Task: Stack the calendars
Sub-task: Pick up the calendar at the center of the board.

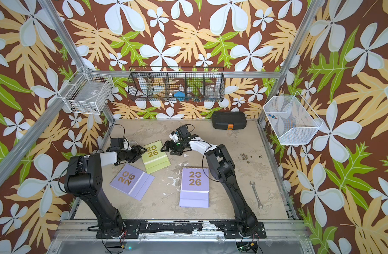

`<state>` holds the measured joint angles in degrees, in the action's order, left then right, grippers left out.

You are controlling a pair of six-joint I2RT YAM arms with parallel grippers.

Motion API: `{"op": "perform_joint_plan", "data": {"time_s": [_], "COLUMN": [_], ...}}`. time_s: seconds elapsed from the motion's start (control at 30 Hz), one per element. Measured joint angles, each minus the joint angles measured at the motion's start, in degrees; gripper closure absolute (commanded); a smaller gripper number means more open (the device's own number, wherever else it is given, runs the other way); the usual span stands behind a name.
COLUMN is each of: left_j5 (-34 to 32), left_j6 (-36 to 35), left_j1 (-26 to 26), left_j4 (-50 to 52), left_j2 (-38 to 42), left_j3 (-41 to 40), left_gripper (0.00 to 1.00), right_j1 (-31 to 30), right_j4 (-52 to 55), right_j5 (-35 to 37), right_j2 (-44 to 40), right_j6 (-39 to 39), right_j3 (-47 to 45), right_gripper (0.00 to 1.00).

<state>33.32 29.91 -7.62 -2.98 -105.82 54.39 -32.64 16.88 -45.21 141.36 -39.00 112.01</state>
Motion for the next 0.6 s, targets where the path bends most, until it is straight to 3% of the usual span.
{"op": "perform_joint_plan", "data": {"time_s": [0.33, 0.6], "left_j5": [1.88, 2.73], "left_j6": [1.18, 1.57], "left_j1": [1.64, 1.77], "left_j4": [-6.58, -6.67], "left_j2": [-1.53, -1.66], "left_j3": [-1.44, -1.25], "left_gripper": [0.33, 0.32], "right_j1": [-0.09, -0.44], "right_j4": [-9.31, -18.58], "right_j5": [-6.78, -10.27], "right_j2": [1.14, -0.31], "right_j6": [-7.19, -13.66], "right_j3": [-2.43, -2.95], "right_gripper": [0.15, 0.26]}}
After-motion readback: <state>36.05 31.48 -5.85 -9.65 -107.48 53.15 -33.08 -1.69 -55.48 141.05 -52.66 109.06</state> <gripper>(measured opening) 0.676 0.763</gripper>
